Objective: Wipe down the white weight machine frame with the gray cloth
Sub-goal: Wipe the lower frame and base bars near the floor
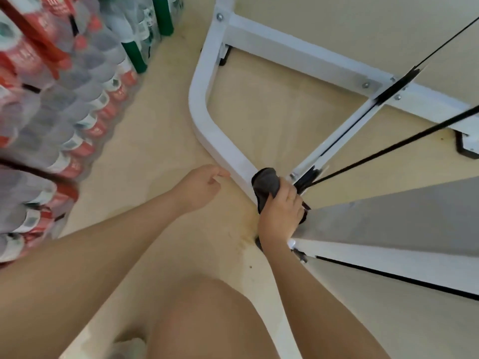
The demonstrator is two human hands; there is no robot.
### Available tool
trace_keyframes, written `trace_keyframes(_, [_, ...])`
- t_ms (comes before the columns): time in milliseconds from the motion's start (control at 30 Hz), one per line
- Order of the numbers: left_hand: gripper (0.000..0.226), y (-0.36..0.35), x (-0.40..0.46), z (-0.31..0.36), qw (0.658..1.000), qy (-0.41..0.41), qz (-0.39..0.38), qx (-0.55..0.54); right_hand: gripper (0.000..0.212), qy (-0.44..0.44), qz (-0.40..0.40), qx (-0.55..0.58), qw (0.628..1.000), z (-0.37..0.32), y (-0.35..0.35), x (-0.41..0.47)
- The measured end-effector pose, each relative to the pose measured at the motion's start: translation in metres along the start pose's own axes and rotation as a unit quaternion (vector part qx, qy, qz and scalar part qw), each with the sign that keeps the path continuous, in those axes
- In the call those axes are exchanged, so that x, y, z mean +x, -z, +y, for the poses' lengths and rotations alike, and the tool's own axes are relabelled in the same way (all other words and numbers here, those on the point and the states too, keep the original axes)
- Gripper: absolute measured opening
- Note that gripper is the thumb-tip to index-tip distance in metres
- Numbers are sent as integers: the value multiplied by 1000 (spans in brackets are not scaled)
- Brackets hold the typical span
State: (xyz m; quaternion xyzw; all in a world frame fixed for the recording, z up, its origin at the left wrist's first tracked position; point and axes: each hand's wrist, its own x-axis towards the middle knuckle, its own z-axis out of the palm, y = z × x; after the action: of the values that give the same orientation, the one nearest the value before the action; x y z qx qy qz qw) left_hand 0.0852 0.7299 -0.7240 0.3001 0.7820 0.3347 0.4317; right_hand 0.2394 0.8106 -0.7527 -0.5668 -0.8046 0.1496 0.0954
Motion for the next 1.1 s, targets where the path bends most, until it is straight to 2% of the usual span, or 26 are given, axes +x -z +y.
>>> trace_keyframes(100, [36, 1, 5, -7, 1000, -9, 9, 19, 37, -79, -62, 78, 992, -15, -18, 15])
trace_keyframes(167, [37, 3, 7, -14, 999, -13, 6, 36, 36, -100, -24, 137, 985, -29, -24, 25])
trace_keyframes(300, [38, 15, 15, -30, 998, -9, 2, 54, 37, 22, 109, 141, 984, -59, -30, 34])
trace_keyframes(367, [38, 22, 25, -35, 997, -13, -6, 72, 37, 44, 170, 71, 982, -63, -32, 45])
trace_keyframes(400, [39, 25, 31, -35, 997, -15, -13, 79, 37, 58, 162, 10, 985, -59, -35, 50])
trace_keyframes(433, [39, 27, 39, -35, 996, -20, -23, 84, 42, 74, 82, -54, 992, -53, -41, 55])
trace_keyframes(467, [40, 29, 47, -34, 995, -29, -36, 92, 52, 88, -43, -107, 989, -46, -50, 57])
trace_keyframes(500, [42, 29, 57, -33, 992, -39, -48, 107, 63, 94, -171, -142, 971, -37, -59, 57])
trace_keyframes(533, [44, 29, 66, -31, 989, -50, -61, 128, 70, 91, -265, -152, 948, -29, -66, 56])
trace_keyframes(567, [46, 28, 75, -29, 984, -60, -73, 151, 73, 85, -308, -155, 935, -24, -71, 54])
trace_keyframes(667, [48, 25, 102, -23, 968, -124, -96, 198, 68, 77, -291, -151, 941, -24, -75, 51])
trace_keyframes(767, [51, 23, 123, -23, 936, -192, -113, 271, 55, 99, -245, -148, 953, -26, -75, 50])
trace_keyframes(867, [57, 25, 145, -26, 888, -226, -150, 371, 41, 105, -221, -136, 960, -26, -76, 58])
trace_keyframes(967, [65, 32, 166, -30, 825, -245, -185, 474, 37, 9, -226, -110, 968, -30, -80, 72])
trace_keyframes(1033, [68, 36, 180, -31, 789, -251, -187, 529, 45, -37, -219, -102, 970, -36, -88, 75])
trace_keyframes(1100, [65, 38, 192, -30, 759, -273, -184, 562, 72, -21, -211, -114, 971, -48, -103, 74])
